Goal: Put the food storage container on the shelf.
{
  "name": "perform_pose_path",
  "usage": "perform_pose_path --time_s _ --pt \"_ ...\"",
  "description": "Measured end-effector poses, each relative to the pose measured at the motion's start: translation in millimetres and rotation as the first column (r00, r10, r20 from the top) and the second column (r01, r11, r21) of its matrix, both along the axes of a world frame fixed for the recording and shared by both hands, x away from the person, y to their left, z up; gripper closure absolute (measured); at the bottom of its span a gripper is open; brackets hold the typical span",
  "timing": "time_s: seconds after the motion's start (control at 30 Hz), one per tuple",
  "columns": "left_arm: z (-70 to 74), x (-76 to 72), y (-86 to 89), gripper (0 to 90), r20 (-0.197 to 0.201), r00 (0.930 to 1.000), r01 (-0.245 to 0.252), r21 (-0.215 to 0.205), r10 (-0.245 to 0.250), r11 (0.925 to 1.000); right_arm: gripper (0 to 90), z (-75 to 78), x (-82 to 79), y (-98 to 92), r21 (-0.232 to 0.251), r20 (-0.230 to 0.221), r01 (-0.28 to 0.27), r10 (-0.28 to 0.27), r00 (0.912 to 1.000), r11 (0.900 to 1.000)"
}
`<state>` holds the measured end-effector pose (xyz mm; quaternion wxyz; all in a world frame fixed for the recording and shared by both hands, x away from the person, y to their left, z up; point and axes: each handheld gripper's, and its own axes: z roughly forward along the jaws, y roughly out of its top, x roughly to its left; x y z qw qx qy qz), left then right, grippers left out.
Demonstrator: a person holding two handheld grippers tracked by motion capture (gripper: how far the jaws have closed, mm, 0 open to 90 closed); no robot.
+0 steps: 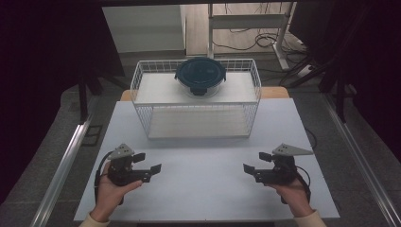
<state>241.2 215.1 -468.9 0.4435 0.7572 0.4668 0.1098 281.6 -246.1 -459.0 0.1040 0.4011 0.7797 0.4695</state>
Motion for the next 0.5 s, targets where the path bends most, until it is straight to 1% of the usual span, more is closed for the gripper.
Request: perform_pose_path --time_s 0.03,0.1,0.17,0.23,0.27,0.3,0.4,0.5 --pt "-3.8 -1.9 0.2 18.2 -0.006 1.0000 0.000 0.002 0.000 1.0000 15.6 -5.5 -1.7 -1.5 -0.015 0.003 0.006 -0.006 1.0000 1.000" --pt "-10.7 -3.6 0.3 18.2 -0.020 0.9998 0.004 0.017 -0.004 0.9998 15.8 -15.5 -3.7 -3.0 -0.034 -0.007 0.010 -0.010 0.9999 0.999" --pt "-15.6 -3.1 0.6 18.2 -0.029 0.9996 -0.003 0.023 0.004 0.9997 16.0 -21.8 -3.6 -2.4 -0.055 -0.013 0.013 -0.014 0.9998 0.998" --pt "-18.7 -2.0 -0.2 18.2 -0.034 0.9994 -0.004 0.026 0.005 0.9996 15.9 -23.4 -3.2 0.1 -0.079 -0.002 0.010 -0.010 0.9999 0.997" --pt "-19.5 -1.7 -0.7 18.3 -0.032 0.9995 -0.003 0.029 0.004 0.9996 16.0 -23.5 -3.3 1.1 -0.085 0.013 0.009 -0.008 0.9999 0.996" --pt "-19.5 -1.7 -0.7 18.4 -0.032 0.9995 -0.003 0.029 0.004 0.9996 16.0 -23.3 -3.8 1.6 -0.089 0.017 0.005 -0.003 0.9999 0.996" --pt "-20.4 -1.5 -1.9 18.4 -0.028 0.9996 0.002 0.026 -0.001 0.9997 16.1 -23.6 -4.3 2.1 -0.091 0.023 0.001 0.001 0.9997 0.996" --pt "-21.2 -1.3 -1.3 18.6 -0.024 0.9997 -0.007 0.025 0.008 0.9997 16.2 -23.1 -4.8 2.2 -0.090 0.029 0.005 -0.003 0.9996 0.996"
